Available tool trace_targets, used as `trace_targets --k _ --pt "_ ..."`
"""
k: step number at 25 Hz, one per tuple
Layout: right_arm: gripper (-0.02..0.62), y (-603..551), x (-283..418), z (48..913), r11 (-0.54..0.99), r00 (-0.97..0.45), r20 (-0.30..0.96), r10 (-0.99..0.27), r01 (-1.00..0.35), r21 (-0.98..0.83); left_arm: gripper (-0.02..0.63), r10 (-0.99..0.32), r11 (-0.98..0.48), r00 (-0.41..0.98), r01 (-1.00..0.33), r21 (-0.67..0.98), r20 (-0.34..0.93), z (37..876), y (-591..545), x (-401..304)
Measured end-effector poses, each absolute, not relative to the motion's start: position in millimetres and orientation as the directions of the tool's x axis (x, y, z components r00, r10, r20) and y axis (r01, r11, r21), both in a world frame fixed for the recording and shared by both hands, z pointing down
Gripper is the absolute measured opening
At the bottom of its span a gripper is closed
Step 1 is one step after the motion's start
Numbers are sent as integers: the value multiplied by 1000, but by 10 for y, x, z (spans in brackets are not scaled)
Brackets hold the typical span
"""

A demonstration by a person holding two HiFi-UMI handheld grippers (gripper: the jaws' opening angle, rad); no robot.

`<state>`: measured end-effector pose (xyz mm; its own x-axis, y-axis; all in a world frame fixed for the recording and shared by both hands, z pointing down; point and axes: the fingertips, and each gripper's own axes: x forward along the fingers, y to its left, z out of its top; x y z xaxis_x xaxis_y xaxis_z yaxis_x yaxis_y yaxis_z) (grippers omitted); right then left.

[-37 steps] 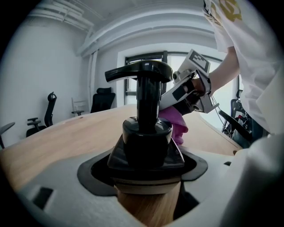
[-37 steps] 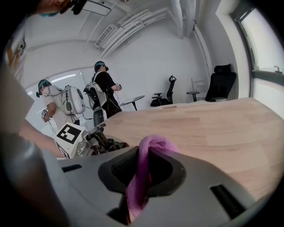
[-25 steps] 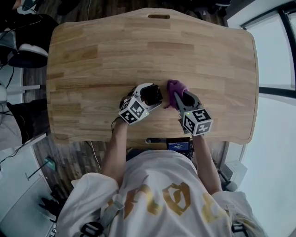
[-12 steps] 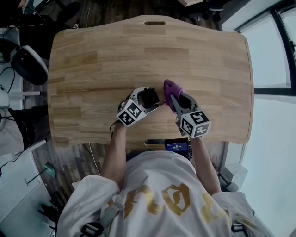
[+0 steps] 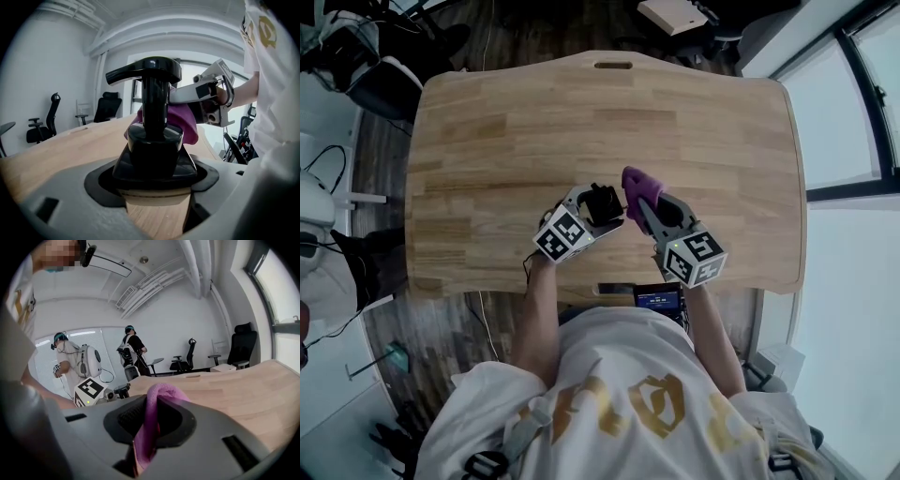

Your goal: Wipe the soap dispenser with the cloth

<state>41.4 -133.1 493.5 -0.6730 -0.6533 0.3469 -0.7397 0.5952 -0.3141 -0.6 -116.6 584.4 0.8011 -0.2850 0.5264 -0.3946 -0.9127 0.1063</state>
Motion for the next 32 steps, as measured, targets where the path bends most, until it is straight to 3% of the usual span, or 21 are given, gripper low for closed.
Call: trace_targets --k 13,32 --pt "51 -1069 189 4439 689 -770 190 -609 -632 -354 345 -261 -937 829 -341 77 495 5356 -1014 80" --pt "51 -779 -149 4287 773 -855 160 -493 -515 -371 345 -237 -948 857 -306 83 457 5161 -864 96"
